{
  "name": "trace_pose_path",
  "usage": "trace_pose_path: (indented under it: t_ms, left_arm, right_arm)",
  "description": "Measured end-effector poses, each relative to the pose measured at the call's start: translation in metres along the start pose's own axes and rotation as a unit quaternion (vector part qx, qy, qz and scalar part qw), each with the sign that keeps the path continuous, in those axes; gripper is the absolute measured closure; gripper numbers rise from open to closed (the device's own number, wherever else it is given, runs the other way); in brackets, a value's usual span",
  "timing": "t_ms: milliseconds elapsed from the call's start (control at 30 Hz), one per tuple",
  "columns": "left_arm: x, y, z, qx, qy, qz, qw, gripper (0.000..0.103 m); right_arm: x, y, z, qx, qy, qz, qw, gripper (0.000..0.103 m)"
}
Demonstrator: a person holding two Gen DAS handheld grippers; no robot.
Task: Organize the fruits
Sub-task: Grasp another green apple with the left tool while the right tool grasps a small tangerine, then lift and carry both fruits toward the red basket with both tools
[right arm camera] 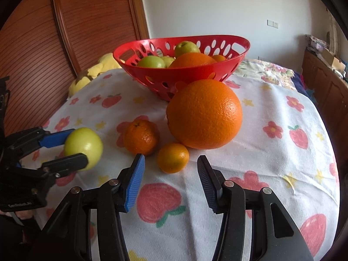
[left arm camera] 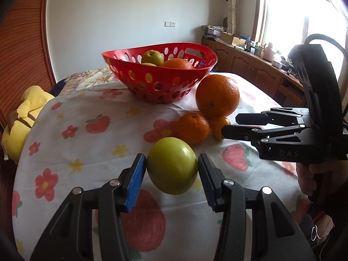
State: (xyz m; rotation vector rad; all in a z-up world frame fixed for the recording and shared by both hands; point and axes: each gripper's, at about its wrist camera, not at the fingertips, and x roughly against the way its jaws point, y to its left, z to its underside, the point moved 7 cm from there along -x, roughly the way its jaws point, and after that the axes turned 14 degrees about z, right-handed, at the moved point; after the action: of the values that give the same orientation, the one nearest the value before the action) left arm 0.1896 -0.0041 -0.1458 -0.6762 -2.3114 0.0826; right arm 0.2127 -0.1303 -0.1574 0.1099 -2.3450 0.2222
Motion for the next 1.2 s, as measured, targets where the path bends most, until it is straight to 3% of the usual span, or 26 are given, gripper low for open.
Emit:
trace_pose_path:
  t_ms: [367, 533, 900, 1200]
  left_arm:
    - [-0.004, 0.006, 0.01, 0.006, 0.007, -0.005, 0.9999, 0.055]
    - [-0.004, 0.005, 0.011, 0.004, 0.004, -0.006, 1.0, 0.054]
    - [-0.006, 0.006, 0.012, 0.002, 0.004, -0.006, 1.0, 0.052]
    - [-0.008, 0.007, 0.013, 0.007, 0.01, -0.007, 0.9999, 0.052]
  right_arm:
    - [-0.013, 0.006, -0.002, 0.011, 0.015, 0.006, 1.0, 0.054]
    - [-0.015, 0.007, -0.001, 0.02, 0.017, 0.014, 1.0, 0.069]
    - [-0.002, 0.01, 0.007, 0.03, 0.009, 0.005, 0.999, 0.069]
    - [0.021, -0.002, 0.028, -0.002, 0.003, -0.004, 1.0, 0.069]
